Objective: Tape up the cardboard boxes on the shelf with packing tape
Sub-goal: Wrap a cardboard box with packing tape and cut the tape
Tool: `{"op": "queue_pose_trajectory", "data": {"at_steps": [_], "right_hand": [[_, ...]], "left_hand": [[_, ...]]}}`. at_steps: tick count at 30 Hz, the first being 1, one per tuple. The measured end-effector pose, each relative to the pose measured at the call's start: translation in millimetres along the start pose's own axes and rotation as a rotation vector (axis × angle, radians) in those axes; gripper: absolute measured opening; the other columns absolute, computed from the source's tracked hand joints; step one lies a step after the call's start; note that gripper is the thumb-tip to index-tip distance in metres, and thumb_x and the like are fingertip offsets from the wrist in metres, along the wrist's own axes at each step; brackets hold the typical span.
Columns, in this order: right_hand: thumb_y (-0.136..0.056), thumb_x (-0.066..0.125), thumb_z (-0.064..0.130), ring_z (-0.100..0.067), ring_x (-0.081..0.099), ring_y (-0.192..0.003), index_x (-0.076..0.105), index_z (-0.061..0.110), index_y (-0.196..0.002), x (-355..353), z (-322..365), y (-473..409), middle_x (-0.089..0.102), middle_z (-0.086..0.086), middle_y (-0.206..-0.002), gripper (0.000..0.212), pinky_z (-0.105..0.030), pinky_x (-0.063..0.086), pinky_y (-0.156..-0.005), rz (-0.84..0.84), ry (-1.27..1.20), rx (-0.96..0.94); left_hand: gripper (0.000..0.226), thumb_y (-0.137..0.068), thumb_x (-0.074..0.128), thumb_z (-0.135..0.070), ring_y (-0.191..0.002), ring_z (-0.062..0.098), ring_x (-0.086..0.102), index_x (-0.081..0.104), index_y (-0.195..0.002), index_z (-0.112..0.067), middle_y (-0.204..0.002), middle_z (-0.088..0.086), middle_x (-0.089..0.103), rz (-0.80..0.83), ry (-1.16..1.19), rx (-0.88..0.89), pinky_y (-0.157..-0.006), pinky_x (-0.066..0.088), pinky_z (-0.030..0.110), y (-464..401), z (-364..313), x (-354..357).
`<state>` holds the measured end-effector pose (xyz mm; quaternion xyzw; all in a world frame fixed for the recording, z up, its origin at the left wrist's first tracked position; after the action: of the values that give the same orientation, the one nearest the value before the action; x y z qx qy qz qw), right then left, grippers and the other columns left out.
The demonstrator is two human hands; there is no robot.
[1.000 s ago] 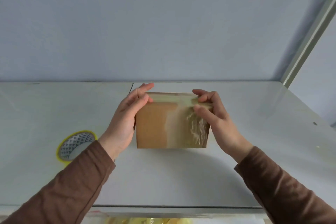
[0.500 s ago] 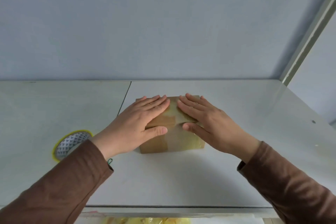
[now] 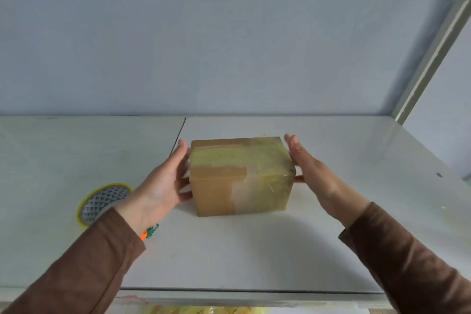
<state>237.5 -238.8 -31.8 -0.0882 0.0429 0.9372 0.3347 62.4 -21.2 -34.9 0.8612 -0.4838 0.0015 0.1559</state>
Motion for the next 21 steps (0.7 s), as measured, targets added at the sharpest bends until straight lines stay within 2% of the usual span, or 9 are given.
{"op": "queue_pose_trajectory", "data": {"at_steps": [2,4,7,8,10,13,15,18,21], "right_hand": [[-0.095,0.025,0.081,0.003,0.059,-0.125,0.061,0.052,-0.13,4.2,-1.8,0.3,0.065,0.032,-0.127,0.058,-0.027,0.047,-0.1,0.039,-0.052,-0.004],[-0.095,0.028,0.08,-0.001,0.061,-0.122,0.066,0.042,-0.122,9.1,0.7,1.3,0.067,0.022,-0.128,0.06,-0.023,0.048,-0.094,-0.058,-0.098,-0.094],[-0.097,0.052,0.052,-0.011,0.054,-0.127,0.064,0.028,-0.101,19.6,-9.5,5.3,0.061,0.018,-0.132,0.028,-0.03,0.045,-0.096,-0.18,-0.101,-0.186],[-0.099,0.057,0.036,-0.011,0.051,-0.13,0.063,0.026,-0.102,23.6,-16.0,7.9,0.057,0.018,-0.136,0.011,-0.028,0.044,-0.096,-0.187,-0.081,-0.191],[-0.099,0.06,0.014,-0.003,0.051,-0.13,0.059,0.029,-0.12,25.7,-24.0,12.5,0.048,0.017,-0.146,0.025,-0.022,0.05,-0.09,-0.167,-0.083,-0.197],[-0.086,0.069,0.03,0.013,0.038,-0.136,0.041,0.047,-0.145,16.8,-19.5,5.7,0.04,0.028,-0.149,0.068,-0.023,0.045,-0.102,-0.127,-0.143,-0.11],[-0.079,0.073,0.041,0.005,0.031,-0.145,0.03,0.048,-0.154,14.0,-16.0,-4.3,0.035,0.028,-0.156,0.087,-0.028,0.038,-0.114,-0.071,-0.249,0.026],[-0.084,0.078,0.032,-0.012,0.067,-0.12,0.037,0.036,-0.153,22.0,-16.6,-14.3,0.061,0.008,-0.144,0.08,-0.03,0.059,-0.085,-0.009,-0.458,0.143],[-0.093,0.072,0.016,-0.019,0.075,-0.09,0.049,0.038,-0.139,25.4,-19.6,-21.0,0.069,-0.004,-0.125,0.056,-0.032,0.059,-0.065,-0.073,-0.442,0.162]], "left_hand": [[0.075,-0.095,0.032,-0.074,-0.126,0.021,0.057,0.063,-0.139,-0.022,-0.138,0.004,0.065,0.081,0.017,0.03,-0.113,0.038,0.046,1.3,2.7,4.6],[0.064,-0.097,0.038,-0.068,-0.132,0.01,0.057,0.071,-0.124,-0.019,-0.14,-0.003,0.065,0.014,0.089,0.176,-0.109,0.042,0.039,2.0,1.1,12.8],[0.018,-0.103,0.055,-0.02,-0.134,-0.011,0.047,0.072,-0.102,-0.021,-0.149,-0.025,0.048,-0.058,0.056,0.356,-0.103,0.043,0.025,5.0,11.6,17.1],[0.023,-0.1,0.056,-0.008,-0.134,-0.013,0.045,0.071,-0.109,-0.022,-0.154,-0.027,0.041,-0.036,0.008,0.379,-0.101,0.043,0.022,3.6,20.0,16.3],[0.05,-0.09,0.064,-0.002,-0.136,-0.008,0.047,0.066,-0.131,-0.031,-0.158,-0.027,0.036,-0.005,0.003,0.373,-0.094,0.049,0.018,2.6,29.6,13.8],[0.086,-0.075,0.074,-0.013,-0.136,0.009,0.053,0.044,-0.151,-0.041,-0.155,-0.009,0.046,-0.068,0.023,0.302,-0.102,0.05,0.03,-3.4,21.5,7.4],[0.093,-0.072,0.079,-0.028,-0.128,0.009,0.061,0.038,-0.154,-0.04,-0.151,-0.007,0.051,-0.1,0.078,0.172,-0.096,0.053,0.032,-9.5,13.3,9.6],[0.079,-0.073,0.088,-0.024,-0.096,0.018,0.075,0.05,-0.14,-0.04,-0.116,0.0,0.075,-0.054,0.115,0.047,-0.071,0.059,0.036,-17.6,14.7,19.4],[0.054,-0.081,0.079,-0.011,-0.085,0.022,0.074,0.06,-0.125,-0.036,-0.103,0.004,0.076,-0.124,0.108,0.044,-0.059,0.059,0.038,-27.0,18.7,22.3]]}}
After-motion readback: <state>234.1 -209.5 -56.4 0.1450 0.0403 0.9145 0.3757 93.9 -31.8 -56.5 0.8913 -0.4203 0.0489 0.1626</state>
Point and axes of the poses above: each hand's wrist, its own y-axis away from the middle knuckle, its own x-axis out of the palm, z = x × y, the point moved 1 cm from there along -y, towards the middle knuckle
